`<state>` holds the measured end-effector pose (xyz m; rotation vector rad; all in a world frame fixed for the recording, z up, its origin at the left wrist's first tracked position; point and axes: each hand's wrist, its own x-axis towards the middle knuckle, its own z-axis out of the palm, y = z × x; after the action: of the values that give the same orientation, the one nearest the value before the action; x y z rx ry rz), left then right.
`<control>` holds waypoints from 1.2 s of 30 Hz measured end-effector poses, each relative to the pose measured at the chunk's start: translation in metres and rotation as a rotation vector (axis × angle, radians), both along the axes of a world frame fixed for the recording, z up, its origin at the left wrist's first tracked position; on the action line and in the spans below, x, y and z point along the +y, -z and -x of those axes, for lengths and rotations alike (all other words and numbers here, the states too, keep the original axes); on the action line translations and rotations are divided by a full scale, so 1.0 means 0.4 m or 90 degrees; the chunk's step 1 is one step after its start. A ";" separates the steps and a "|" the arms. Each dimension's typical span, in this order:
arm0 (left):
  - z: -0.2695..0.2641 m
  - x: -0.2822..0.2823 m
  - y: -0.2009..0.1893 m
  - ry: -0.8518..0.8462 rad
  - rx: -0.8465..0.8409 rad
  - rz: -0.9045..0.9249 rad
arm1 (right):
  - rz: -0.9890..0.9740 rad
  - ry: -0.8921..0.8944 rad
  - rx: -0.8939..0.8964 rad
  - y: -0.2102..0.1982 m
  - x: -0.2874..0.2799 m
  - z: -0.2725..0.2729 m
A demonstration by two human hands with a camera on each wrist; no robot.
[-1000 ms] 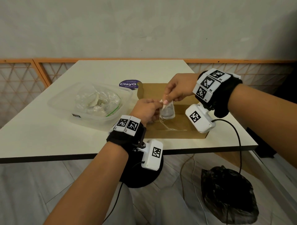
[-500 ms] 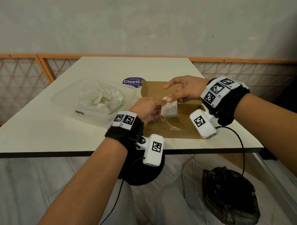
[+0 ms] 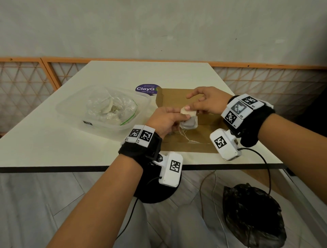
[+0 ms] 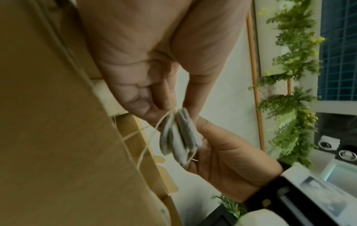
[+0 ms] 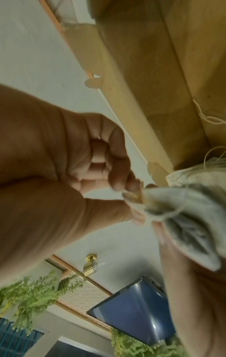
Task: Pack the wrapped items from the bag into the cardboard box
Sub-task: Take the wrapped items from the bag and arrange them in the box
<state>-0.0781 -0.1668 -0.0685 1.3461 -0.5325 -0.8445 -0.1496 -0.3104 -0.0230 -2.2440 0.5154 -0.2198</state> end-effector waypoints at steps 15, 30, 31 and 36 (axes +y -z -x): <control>0.031 -0.033 0.005 -0.079 0.038 -0.042 | -0.254 0.165 -0.109 0.058 0.045 0.058; 0.019 -0.043 0.034 -0.203 -0.005 -0.037 | 0.070 -0.154 0.270 0.066 0.042 0.143; 0.019 -0.044 0.034 -0.207 0.007 -0.034 | 0.024 -0.138 0.249 0.069 0.036 0.145; 0.016 -0.039 0.037 -0.220 0.068 -0.013 | -0.238 -0.033 0.131 0.077 0.005 0.146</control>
<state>-0.0844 -0.1824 -0.0834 1.3537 -0.1996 -0.6341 -0.2079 -0.3085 -0.0539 -1.9185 0.5552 0.1284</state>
